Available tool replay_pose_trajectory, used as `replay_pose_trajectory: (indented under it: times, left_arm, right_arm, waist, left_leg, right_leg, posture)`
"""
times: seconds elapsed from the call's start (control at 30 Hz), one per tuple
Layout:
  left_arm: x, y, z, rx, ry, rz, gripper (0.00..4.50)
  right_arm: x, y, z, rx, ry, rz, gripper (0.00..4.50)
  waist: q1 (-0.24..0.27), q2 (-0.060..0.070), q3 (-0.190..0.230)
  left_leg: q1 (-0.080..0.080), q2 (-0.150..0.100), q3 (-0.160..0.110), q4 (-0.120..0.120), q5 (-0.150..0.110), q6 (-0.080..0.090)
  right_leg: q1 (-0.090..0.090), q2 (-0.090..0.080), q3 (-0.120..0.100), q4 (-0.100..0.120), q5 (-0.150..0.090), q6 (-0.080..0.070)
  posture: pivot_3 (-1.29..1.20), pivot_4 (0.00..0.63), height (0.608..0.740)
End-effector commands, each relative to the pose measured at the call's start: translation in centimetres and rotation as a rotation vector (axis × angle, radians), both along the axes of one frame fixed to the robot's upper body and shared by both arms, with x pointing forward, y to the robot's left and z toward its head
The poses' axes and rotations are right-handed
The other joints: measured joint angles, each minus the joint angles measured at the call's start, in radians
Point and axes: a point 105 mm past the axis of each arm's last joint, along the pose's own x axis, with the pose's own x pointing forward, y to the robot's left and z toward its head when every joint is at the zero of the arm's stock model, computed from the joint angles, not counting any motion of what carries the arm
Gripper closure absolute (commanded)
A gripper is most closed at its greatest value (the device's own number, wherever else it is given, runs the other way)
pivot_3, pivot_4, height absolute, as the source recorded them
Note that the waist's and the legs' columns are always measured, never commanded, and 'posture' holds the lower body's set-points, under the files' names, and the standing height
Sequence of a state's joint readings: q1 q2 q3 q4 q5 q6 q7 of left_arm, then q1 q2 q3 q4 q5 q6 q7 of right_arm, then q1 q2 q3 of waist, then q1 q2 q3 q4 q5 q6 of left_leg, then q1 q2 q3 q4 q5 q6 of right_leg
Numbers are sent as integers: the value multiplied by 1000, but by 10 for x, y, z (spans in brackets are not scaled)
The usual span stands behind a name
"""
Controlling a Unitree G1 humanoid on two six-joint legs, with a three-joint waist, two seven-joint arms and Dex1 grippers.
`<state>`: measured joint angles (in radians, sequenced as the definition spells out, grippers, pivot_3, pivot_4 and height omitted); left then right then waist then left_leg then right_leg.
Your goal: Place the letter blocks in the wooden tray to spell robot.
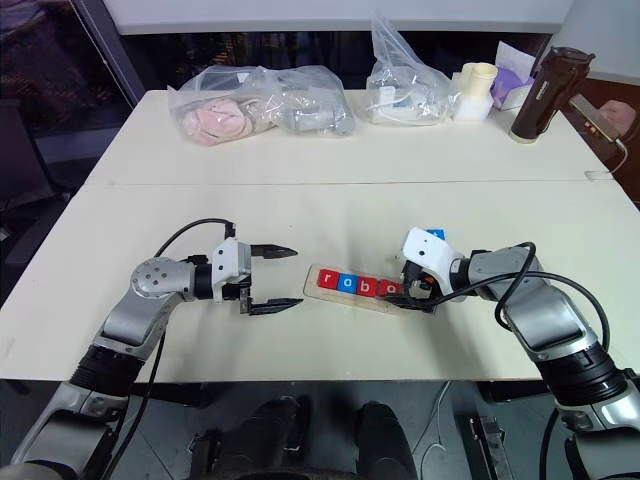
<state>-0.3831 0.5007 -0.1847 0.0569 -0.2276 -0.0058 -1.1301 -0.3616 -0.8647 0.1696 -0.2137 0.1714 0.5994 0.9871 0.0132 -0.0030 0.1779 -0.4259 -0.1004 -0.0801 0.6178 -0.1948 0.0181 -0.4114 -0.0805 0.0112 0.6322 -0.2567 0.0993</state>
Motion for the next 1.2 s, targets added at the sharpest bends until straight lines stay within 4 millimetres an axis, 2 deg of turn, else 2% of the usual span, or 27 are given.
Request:
replay_pose_trajectory:
  times: [0.03,0.17,0.4,0.63,1.2]
  left_arm:
    - [-2,-3,5,-7,-27,-16,0]
    - [-1,-3,5,-7,-27,-16,0]
    - [-1,-5,5,-10,-27,-20,0]
    - [-1,-4,6,-9,-30,-16,0]
    - [-2,-3,7,-10,-33,-12,0]
  right_arm:
    - [-7,6,16,31,-20,39,71]
    - [-11,3,24,48,-21,29,71]
    - [7,-29,21,-46,-87,-89,71]
    - [8,-34,13,-57,-67,-84,71]
    - [6,-26,-3,-61,-37,-54,71]
  waist:
    - [0,0,0]
    - [0,0,0]
    - [0,0,0]
    - [-1,0,0]
    - [-1,0,0]
  left_leg:
    - [0,0,0,0,0,0]
    - [0,0,0,0,0,0]
    - [0,0,0,0,0,0]
    - [0,0,0,0,0,0]
    - [0,0,0,0,0,0]
  right_leg:
    - [0,0,0,0,0,0]
    - [0,0,0,0,0,0]
    - [0,0,0,0,0,0]
    - [0,0,0,0,0,0]
    - [0,0,0,0,0,0]
  posture:
    - [0,150,738]
    - [0,150,738]
    - [0,150,738]
    - [0,150,738]
    - [0,150,738]
